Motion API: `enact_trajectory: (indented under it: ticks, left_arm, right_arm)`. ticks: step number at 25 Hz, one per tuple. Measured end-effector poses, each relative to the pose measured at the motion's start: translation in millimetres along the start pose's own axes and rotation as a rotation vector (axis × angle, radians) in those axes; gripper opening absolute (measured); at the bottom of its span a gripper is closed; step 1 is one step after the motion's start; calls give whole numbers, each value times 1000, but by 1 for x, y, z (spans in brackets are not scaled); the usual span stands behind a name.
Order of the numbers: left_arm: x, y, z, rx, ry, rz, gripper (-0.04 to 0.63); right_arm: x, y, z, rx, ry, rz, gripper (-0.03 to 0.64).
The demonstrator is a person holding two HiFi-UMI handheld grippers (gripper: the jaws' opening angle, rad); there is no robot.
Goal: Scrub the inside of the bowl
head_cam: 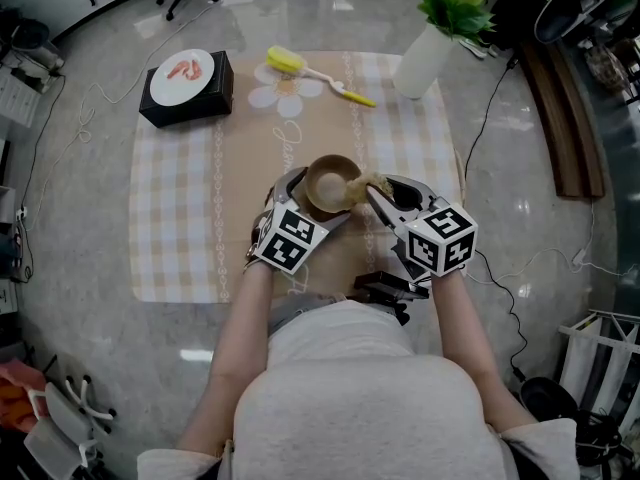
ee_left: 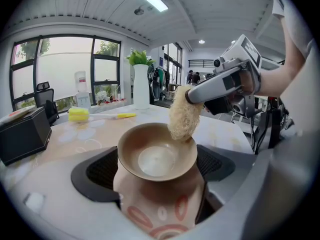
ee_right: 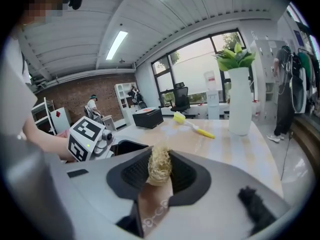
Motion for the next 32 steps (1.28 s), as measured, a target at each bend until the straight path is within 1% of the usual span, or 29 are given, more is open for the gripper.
enact_trajectory:
  ticks: [7,16,23,27,32]
  left_arm:
    - [0,0,0,6,2,0,503]
    - [0,-1,0,10,5,6,503]
    - [1,-1,0,12,8,8,503]
    - [1,-1,0,12,7,8,503]
    - [1,0,0,14,6,11,503]
  right_arm:
    - [7,2,14,-34,-110,42,98]
    - [20,-1,12,32,-207,63,98]
    - [30,-5,22,4,-247,72,98]
    - [38,-10,32,-2,-283,60,98]
    - [48,-16,40,-28,-271,48,98]
Point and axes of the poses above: the fingertips, and each gripper's own axes: x forward along the fingers, z to its left, y out of its underside, the point moved 10 cm from there along -x, backward along the fingers, and after that the axes turned 9 degrees about y, right-handed, at the moved point
